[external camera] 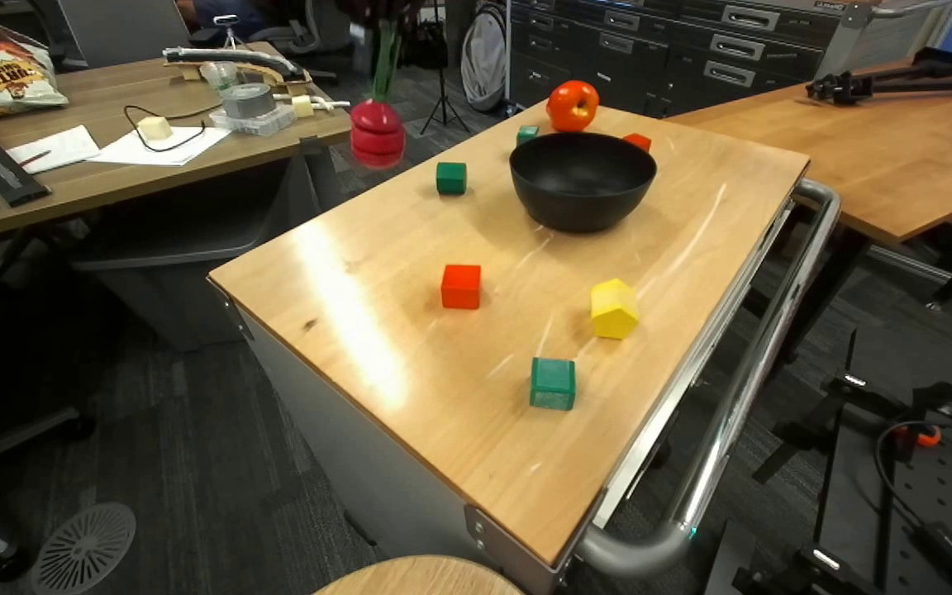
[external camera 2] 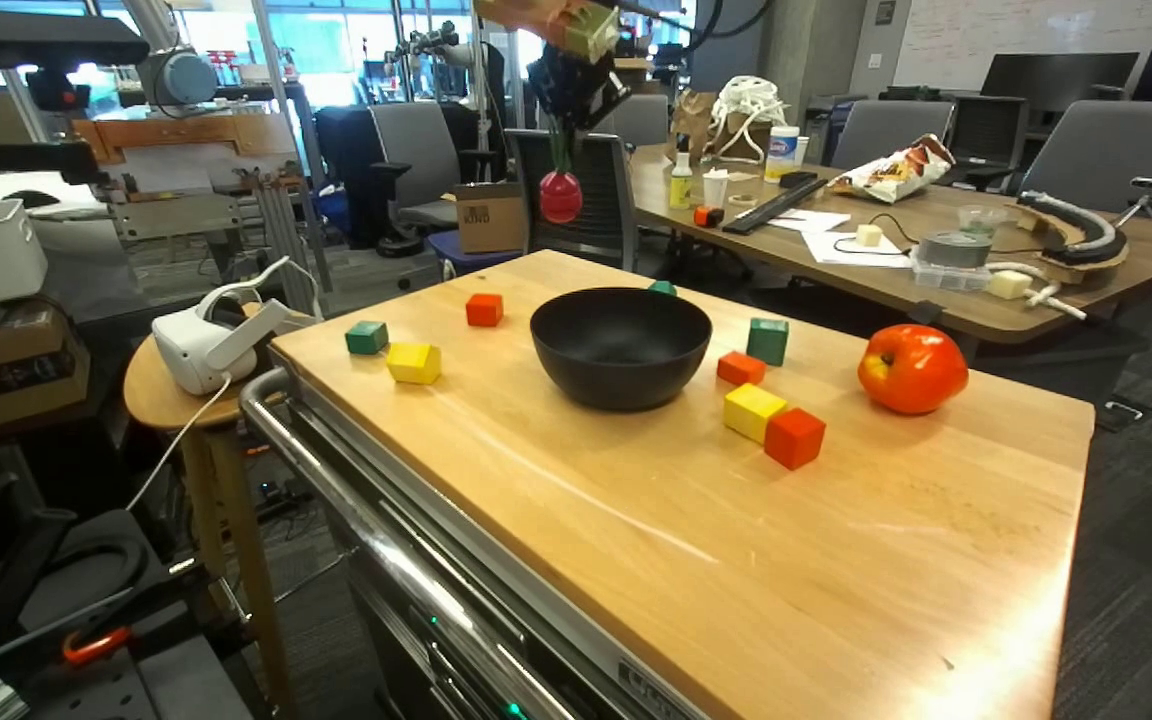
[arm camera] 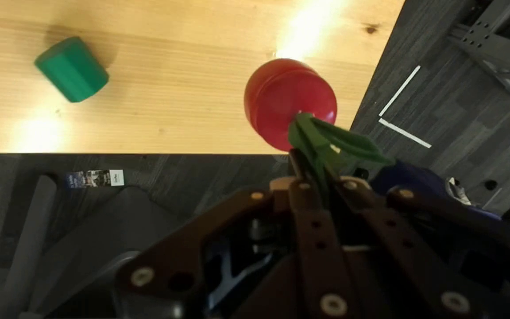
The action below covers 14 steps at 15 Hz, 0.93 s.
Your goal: Put the objects that are near the edge away from you in the bowl except the apple which you must move to the left, then put the rest of the blocks one at a time in the bowl, then move the apple to the right
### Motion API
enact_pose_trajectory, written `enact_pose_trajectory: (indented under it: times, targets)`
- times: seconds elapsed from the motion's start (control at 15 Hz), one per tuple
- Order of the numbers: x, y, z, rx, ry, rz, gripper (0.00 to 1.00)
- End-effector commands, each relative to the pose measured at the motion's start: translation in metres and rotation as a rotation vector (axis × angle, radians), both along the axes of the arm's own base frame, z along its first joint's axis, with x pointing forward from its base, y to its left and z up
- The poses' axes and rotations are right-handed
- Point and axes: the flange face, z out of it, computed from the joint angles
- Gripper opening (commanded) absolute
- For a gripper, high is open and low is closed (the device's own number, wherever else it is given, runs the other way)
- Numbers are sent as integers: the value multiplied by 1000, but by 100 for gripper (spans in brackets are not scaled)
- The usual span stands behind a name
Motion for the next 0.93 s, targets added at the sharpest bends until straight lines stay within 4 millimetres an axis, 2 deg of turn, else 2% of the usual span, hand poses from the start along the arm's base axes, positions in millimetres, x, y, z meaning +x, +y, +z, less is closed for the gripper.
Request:
enact_pose_trajectory:
  times: [0.0,0.13,0.27,0.47,0.87]
  targets:
    - [-33,-47,62,-83,-30,-80,1]
    - [-42,-77,72,-158,-7,-146,1]
    - [-48,-101,67,-218,39,-203,1]
    - [-55,-124,31,-244,157,-260,1]
    - [-62,-132,-40,-213,290,-314,1]
